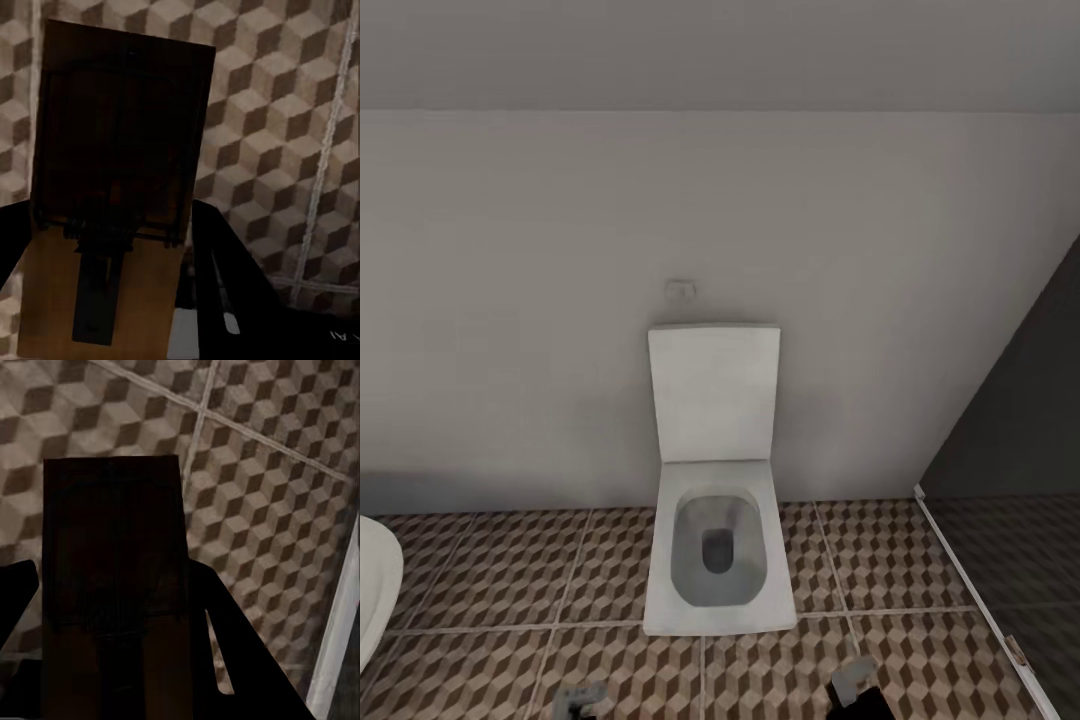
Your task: Take the four mousetraps from the cabinet in the bathroom and place them on the bathroom floor. Make sure all four end up on the same floor surface, and ensure that at least two of them are either under or directly next to the same bathroom sink.
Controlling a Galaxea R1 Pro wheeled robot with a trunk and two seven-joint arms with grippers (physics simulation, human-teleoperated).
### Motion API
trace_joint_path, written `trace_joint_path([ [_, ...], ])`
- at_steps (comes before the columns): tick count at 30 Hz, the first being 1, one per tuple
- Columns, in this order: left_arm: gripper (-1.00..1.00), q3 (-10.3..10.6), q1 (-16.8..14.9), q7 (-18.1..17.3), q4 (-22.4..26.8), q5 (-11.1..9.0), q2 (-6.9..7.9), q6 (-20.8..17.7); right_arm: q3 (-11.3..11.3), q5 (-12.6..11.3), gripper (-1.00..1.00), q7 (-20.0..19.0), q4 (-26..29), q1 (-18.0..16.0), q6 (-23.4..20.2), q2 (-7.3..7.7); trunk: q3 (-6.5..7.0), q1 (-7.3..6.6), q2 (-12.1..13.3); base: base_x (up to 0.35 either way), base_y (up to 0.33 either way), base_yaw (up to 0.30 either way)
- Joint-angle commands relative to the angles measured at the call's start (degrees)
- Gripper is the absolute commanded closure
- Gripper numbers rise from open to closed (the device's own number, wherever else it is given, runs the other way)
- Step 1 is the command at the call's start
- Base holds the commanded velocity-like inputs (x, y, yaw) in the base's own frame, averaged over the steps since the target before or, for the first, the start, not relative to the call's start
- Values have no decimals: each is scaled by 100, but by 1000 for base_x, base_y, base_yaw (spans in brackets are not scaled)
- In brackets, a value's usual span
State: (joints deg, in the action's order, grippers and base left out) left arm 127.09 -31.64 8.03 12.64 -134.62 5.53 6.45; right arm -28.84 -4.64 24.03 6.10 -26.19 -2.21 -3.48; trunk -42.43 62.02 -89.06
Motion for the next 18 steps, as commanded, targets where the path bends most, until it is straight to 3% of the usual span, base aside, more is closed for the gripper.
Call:
trace_joint_path([
  [1,100,21,-11,98,-198,-38,-48,-34,268,-37,100,29,17,-88,-223,12,-5,0,-3,0,0,0],
  [2,100,-39,-13,165,-516,-38,-131,-219,664,-38,100,30,11,-295,-390,23,-5,0,-3,0,0,0],
  [5,100,-194,-43,216,-1133,-38,-226,-751,1073,-44,100,36,-41,-710,-601,52,-5,0,-3,0,0,0],
  [12,100,-268,-620,240,-1550,-38,-322,-1190,1228,-53,100,12,-31,-1384,-1487,196,-5,0,-3,0,0,0],
  [18,100,-275,-1310,243,-1571,-38,-341,-1708,1244,-60,100,-5,-16,-1963,-1714,169,-5,0,-3,0,0,0],
])
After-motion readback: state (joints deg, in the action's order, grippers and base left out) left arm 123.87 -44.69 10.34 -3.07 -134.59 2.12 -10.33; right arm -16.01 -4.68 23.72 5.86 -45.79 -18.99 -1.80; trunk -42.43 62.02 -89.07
